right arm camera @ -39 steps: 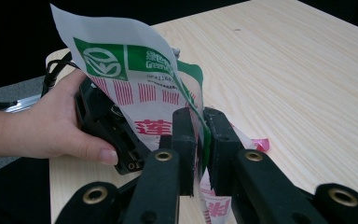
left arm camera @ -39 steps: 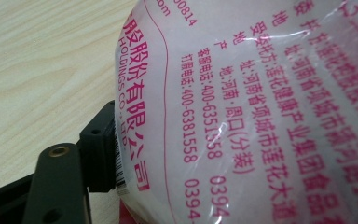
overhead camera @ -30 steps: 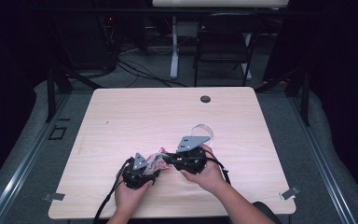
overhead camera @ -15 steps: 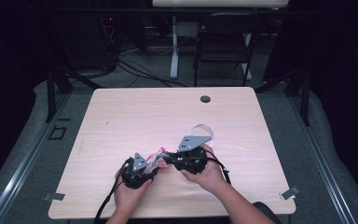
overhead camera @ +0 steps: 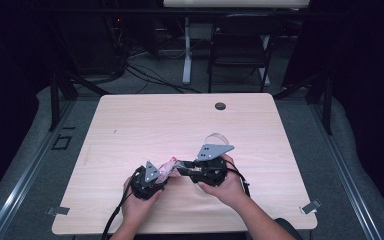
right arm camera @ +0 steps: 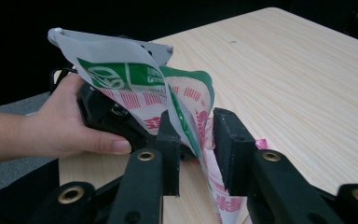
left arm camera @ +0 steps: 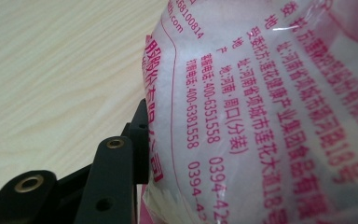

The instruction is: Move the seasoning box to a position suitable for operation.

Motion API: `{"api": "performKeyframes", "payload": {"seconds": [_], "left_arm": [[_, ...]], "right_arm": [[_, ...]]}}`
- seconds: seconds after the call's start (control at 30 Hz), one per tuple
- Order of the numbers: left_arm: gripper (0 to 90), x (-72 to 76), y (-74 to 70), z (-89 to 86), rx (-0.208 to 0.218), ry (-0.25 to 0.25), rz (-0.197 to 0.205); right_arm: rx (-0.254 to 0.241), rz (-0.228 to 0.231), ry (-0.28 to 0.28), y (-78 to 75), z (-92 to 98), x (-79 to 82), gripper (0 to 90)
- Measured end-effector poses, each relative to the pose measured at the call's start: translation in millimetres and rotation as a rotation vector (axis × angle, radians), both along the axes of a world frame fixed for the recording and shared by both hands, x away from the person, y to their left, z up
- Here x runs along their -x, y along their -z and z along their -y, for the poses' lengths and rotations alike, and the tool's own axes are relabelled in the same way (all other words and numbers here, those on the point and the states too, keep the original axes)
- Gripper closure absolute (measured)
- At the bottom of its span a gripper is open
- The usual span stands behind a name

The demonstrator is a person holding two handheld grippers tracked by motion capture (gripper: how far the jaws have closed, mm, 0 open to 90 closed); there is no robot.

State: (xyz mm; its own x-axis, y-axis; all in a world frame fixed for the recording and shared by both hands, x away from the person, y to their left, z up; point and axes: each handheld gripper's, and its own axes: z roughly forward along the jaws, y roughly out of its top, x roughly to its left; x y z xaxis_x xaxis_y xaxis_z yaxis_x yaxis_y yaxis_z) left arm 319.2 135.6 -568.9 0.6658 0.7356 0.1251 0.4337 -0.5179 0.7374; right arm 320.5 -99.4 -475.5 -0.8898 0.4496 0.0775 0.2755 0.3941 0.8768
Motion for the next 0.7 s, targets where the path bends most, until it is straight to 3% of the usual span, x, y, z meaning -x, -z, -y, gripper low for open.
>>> {"api": "performKeyframes", "payload": {"seconds": [0.1, 0.17, 0.47, 0.7], "left_arm": [[59.0, -0.4, -5.2, 0.2, -0.018, 0.006, 0.019], [59.1, -0.2, -14.0, 1.0, -0.069, 0.013, 0.072], [59.2, -3.5, -31.1, -0.9, -0.092, 0.007, 0.150], [59.3, -9.1, -42.4, 2.5, -0.149, 0.012, 0.216]], "right_arm": [[-0.009, 0.006, 0.004, -2.0, 2.3, 2.1, 69.0], [-0.032, 0.008, 0.014, -6.1, 7.3, 5.1, 66.4], [-0.083, 0.046, 0.038, -20.9, 24.3, 17.8, 60.1], [-0.109, 0.069, 0.084, -24.7, 40.2, 24.5, 57.4]]}}
